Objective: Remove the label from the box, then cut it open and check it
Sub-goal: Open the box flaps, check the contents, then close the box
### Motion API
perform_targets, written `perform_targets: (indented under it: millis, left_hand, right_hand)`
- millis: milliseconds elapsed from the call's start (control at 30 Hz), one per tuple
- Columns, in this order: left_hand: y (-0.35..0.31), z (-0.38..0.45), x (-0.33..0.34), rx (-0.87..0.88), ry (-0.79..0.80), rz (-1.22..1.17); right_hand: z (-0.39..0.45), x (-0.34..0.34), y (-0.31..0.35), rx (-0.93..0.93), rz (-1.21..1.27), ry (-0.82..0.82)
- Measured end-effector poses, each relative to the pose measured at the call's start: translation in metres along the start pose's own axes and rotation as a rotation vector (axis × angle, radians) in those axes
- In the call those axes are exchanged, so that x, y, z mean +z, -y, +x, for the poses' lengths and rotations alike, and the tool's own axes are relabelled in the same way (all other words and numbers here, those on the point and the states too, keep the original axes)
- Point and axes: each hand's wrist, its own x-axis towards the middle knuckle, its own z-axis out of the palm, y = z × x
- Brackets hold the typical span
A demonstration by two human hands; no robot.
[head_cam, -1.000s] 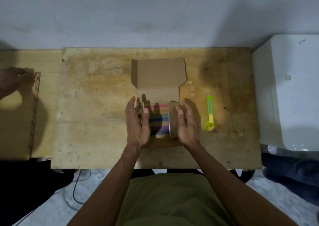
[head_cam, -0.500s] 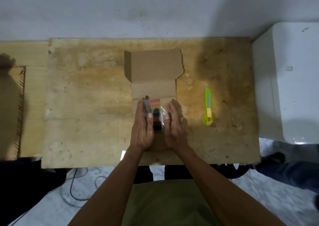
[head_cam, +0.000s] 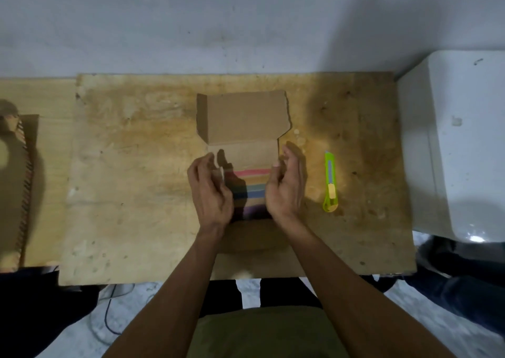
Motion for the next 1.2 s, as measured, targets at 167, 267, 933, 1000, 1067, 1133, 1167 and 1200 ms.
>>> perform_targets:
  millis: [167, 267, 933, 1000, 1067, 1133, 1167, 1200]
  left_hand:
    - [0.009, 0.039, 0.006, -0.08, -0.006, -0.124]
    - [0.009, 0.046, 0.011, -0.094, 0.103, -0.182]
    - [0.019, 0.045, 0.021, -0.029, 0.161, 0.038]
    - [0.026, 0.046, 0.02, 0.011, 0.138, 0.084]
    - [0.028, 0.046, 0.022, 0.033, 0.115, 0.119]
    - [0.027, 0.046, 0.027, 0.052, 0.093, 0.152]
    - [0.028, 0.046, 0.029, 0.056, 0.088, 0.166]
    - [0.028, 0.045, 0.031, 0.054, 0.084, 0.178]
  right_hand:
    - [0.039, 0.005, 0.015, 0.103, 0.121, -0.02]
    - [0.046, 0.005, 0.027, 0.118, 0.154, 0.101]
    - [0.049, 0.02, -0.011, -0.164, -0.214, 0.264]
    - [0.052, 0.021, -0.017, -0.158, -0.217, 0.235]
    - [0.053, 0.027, -0.021, -0.159, -0.189, 0.169]
    - [0.052, 0.035, -0.024, -0.234, -0.199, 0.096]
    - [0.051, 0.039, -0.026, -0.28, -0.217, 0.067]
    - [0.051, 0.042, -0.028, -0.311, -0.229, 0.047]
